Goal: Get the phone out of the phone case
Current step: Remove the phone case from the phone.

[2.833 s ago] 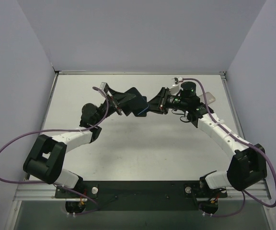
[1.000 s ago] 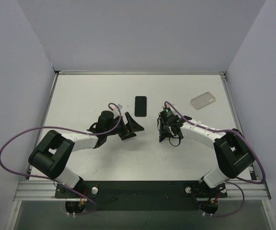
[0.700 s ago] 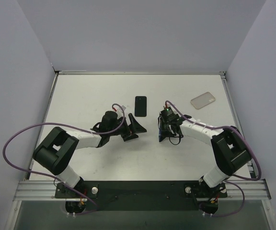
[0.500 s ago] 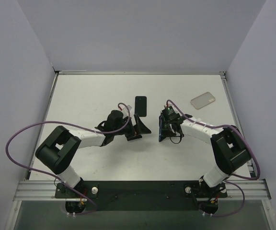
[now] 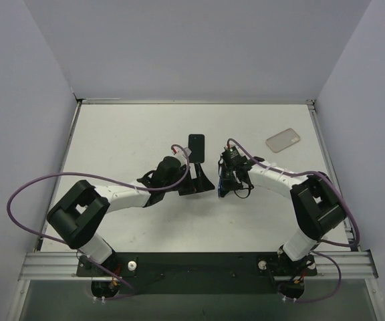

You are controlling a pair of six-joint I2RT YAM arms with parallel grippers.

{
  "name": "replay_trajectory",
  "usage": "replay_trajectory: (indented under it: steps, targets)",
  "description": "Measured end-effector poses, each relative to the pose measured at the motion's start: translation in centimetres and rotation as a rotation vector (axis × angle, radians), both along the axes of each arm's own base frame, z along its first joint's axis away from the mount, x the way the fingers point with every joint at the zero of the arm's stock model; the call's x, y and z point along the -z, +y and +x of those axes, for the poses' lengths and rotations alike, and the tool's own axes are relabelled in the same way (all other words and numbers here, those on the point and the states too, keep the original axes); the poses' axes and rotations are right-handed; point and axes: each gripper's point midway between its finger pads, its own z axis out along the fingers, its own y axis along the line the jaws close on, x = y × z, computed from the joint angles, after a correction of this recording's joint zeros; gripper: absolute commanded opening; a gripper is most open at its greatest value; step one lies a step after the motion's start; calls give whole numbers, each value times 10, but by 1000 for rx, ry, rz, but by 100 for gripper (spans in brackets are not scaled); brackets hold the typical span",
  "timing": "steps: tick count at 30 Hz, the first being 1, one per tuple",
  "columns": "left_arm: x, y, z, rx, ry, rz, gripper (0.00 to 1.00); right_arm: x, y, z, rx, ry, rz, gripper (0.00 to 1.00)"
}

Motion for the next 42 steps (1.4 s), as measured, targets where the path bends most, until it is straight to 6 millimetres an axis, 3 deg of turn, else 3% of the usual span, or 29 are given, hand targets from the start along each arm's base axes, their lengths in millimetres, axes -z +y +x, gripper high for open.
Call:
replay_trajectory:
  steps: [6,15,26,42]
  targets:
    - [-14,20,-1,-44,-29,-22,98,-3,12,0,-75,-33,-72,0]
    - [-5,28,-6,-23,-46,33,97,-2,19,-1,-111,-6,-118,0]
    - [8,8,-14,61,-102,119,93,-1,28,-4,-133,40,-84,0]
    - [29,2,19,15,-120,269,76,0,39,-9,-153,85,2,0]
